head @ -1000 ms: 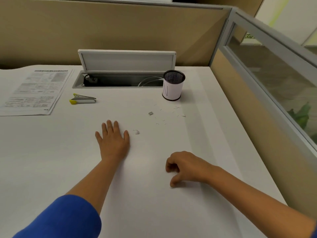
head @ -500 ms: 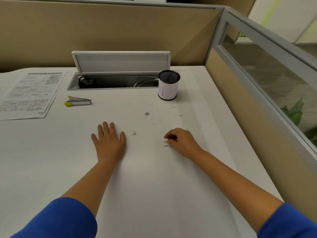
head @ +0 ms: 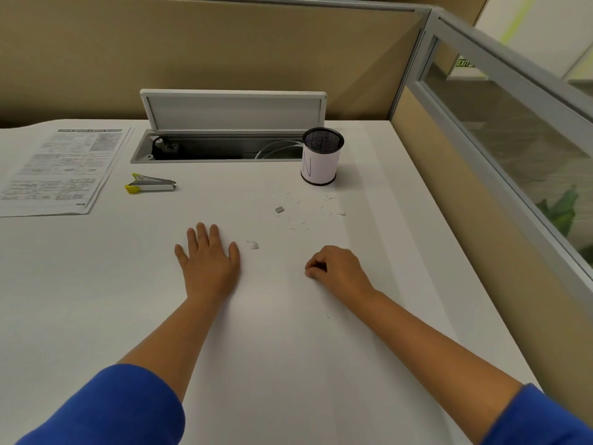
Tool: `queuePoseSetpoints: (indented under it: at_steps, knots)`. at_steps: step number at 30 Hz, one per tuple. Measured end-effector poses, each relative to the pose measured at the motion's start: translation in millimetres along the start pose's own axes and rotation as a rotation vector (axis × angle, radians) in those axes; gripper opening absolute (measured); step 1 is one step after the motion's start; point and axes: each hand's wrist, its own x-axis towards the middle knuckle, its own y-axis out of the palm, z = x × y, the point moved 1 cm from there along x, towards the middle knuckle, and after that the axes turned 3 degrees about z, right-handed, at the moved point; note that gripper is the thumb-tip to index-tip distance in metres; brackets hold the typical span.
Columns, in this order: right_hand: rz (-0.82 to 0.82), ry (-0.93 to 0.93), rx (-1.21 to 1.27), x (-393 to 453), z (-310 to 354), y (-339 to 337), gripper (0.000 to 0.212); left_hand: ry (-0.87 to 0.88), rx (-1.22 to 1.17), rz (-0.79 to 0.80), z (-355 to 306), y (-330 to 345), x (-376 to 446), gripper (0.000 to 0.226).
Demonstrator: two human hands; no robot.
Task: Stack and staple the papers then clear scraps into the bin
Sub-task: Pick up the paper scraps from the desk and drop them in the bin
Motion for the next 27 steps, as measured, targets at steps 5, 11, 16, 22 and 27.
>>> queuePoseSetpoints:
  at_steps: [5, 11, 16, 22, 27]
  knots:
    - [0.065, -0.002, -0.181, 2, -3, 6, 0.019, 0.000, -0.003, -0.004, 0, 0, 0, 0.058]
    - [0.077, 0.167, 0.291, -28, -12, -5, 0.017, 0.008, 0.000, -0.013, 1, 1, 1, 0.057]
    - [-0.042, 0.442, 1.326, -64, -19, -8, 0.015, 0.015, -0.009, -0.021, 2, 2, 1, 0.056]
    - [-0.015, 0.450, 1.230, -76, -16, -3, 0.025, 0.018, -0.002, -0.027, 1, 1, 1, 0.055]
    - [-0.075, 0.381, 0.408, -82, -12, 9, 0.010, 0.020, 0.005, -0.025, 1, 1, 0, 0.054]
